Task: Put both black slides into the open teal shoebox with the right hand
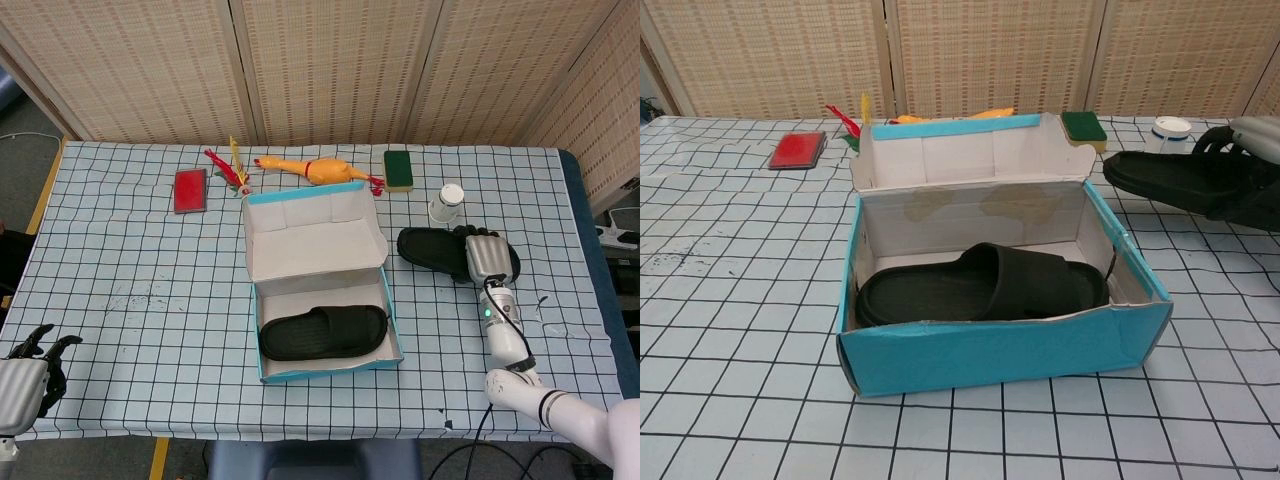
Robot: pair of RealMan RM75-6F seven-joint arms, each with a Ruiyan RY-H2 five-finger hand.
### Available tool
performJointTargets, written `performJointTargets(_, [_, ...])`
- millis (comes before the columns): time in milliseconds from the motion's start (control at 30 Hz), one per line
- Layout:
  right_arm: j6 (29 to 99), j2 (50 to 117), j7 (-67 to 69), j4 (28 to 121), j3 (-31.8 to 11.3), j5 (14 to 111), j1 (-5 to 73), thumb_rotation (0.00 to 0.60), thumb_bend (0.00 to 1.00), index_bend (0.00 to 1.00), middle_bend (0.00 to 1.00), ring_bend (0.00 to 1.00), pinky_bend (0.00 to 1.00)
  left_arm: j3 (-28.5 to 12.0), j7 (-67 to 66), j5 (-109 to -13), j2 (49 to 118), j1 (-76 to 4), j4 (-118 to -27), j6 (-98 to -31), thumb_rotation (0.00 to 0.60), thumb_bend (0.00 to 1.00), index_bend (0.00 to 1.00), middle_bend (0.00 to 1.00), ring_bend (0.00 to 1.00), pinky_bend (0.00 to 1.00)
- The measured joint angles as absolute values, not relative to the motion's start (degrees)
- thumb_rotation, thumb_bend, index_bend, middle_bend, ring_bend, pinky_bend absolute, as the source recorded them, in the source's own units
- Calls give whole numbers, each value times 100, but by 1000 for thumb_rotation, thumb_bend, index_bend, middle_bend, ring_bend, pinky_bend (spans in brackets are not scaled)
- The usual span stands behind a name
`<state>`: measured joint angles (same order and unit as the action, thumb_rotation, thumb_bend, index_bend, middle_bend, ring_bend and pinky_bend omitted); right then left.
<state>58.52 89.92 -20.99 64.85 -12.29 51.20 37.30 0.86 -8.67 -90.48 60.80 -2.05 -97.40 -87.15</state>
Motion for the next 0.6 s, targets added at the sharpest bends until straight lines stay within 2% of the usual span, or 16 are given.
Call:
performJointTargets(233, [7567, 8515, -3187, 8341, -1238, 5588, 3421, 600, 126, 617, 566, 495, 534, 92, -867, -9051, 6078, -209, -9744, -8704, 600, 637, 298, 120, 135, 372])
performJointTargets(367, [8495, 8261, -3541, 9440, -1113, 6437, 3230, 600, 126, 617, 583, 516, 552, 94, -865, -9048, 6076, -210, -9748, -8699, 600, 636, 298, 120, 134, 372])
performJointTargets(467, [8688, 8111, -3559, 9978, -978, 7159, 3146, 600, 126, 617, 585, 518, 553, 97, -860, -9062, 6075, -210, -9750, -8706, 600, 636, 298, 120, 135, 372])
performJointTargets(600, [8737, 8119, -3545, 10195, -840, 7973, 3133, 600, 126, 631, 593, 527, 561, 91, -848, -9052, 6074, -210, -9744, -8709, 600, 636, 297, 120, 134, 371])
